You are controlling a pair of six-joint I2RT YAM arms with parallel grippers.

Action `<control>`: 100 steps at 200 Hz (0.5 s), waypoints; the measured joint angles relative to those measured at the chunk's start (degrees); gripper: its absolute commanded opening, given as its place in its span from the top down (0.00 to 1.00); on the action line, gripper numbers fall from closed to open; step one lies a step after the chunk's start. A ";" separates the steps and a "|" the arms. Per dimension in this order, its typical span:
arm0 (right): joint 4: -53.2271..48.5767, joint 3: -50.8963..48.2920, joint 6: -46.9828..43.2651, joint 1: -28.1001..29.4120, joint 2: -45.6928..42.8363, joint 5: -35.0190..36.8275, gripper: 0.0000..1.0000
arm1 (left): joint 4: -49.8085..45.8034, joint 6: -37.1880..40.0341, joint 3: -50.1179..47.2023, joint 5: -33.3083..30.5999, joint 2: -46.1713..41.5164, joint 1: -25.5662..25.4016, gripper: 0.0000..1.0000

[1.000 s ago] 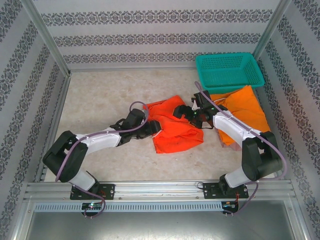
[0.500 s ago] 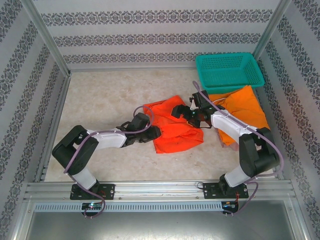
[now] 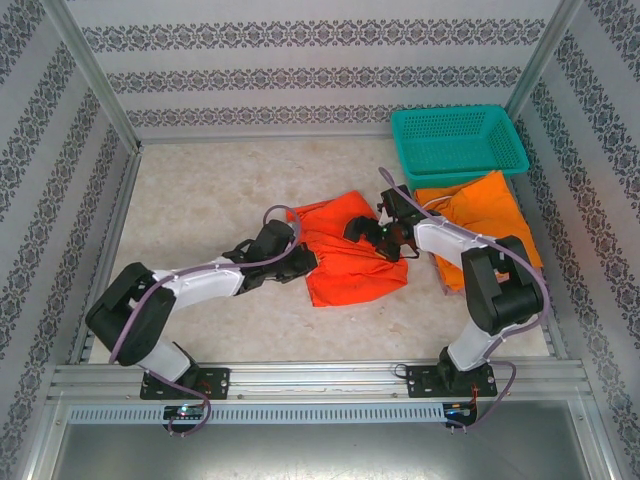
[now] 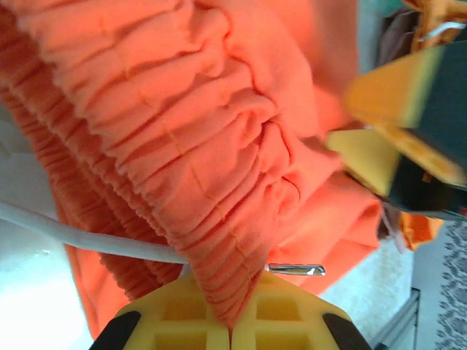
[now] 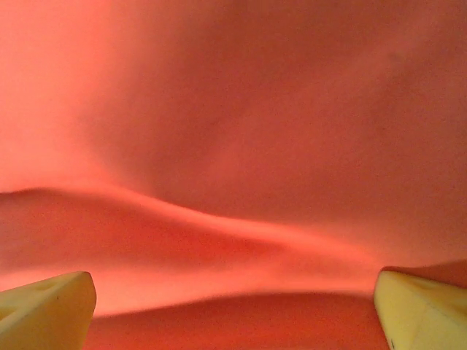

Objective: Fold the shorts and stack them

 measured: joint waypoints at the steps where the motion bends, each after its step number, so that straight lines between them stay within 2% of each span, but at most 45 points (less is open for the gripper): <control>1: 0.00 0.00 -0.04 -0.02 0.07 -0.02 0.03 | -0.07 0.00 0.00 0.02 -0.11 0.00 1.00; 61: 0.94 0.00 -0.46 -0.09 2.62 -0.28 0.02 | -1.68 0.37 -4.79 3.91 -2.12 0.37 1.00; 100: 1.22 0.00 -0.46 -0.07 2.71 -1.79 0.02 | 1.97 -0.04 -9.51 5.33 -0.70 0.63 1.00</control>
